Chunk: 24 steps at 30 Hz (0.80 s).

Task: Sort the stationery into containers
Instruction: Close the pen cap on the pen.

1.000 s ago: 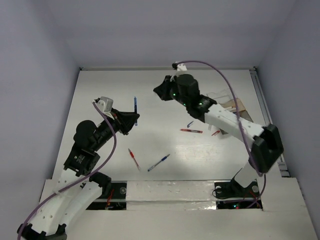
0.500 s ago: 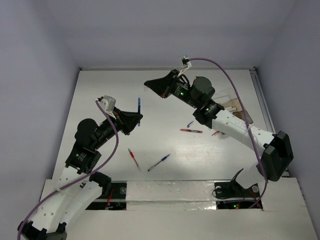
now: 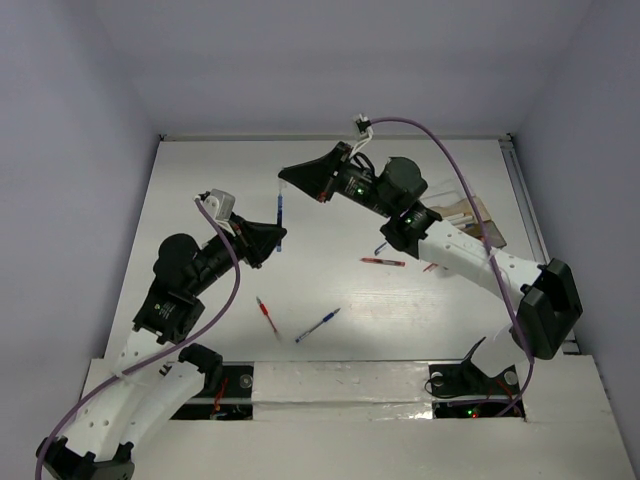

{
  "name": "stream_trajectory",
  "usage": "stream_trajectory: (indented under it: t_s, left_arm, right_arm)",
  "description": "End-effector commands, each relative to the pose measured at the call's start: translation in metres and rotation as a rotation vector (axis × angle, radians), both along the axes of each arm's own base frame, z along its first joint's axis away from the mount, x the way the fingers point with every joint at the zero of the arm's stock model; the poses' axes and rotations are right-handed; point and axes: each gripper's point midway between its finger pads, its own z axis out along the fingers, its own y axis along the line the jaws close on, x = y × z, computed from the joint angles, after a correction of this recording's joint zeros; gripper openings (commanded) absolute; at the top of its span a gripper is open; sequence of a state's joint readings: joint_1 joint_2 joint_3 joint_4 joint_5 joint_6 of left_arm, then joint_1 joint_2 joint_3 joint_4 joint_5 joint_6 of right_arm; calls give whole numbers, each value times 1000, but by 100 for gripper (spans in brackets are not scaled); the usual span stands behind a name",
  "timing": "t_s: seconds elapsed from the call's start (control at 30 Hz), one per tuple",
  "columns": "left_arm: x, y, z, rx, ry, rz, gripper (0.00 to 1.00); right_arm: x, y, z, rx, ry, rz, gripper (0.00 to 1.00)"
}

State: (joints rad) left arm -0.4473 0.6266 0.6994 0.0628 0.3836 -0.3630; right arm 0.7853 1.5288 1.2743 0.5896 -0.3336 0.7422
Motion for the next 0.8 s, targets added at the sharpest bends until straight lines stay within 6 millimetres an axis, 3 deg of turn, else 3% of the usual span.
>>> stream_trajectory:
  t_s: [0.0, 0.53, 0.77]
  left_arm:
    - [3, 2, 16, -11, -59, 9, 0]
    - [1, 2, 19, -22, -69, 8, 0]
    - [1, 1, 12, -16, -49, 3, 0]
  right_arm:
    - [-10, 2, 13, 47, -46, 28, 0]
    - [-13, 11, -2, 36, -23, 46, 0]
    - [-15, 10, 13, 62, -47, 54, 0]
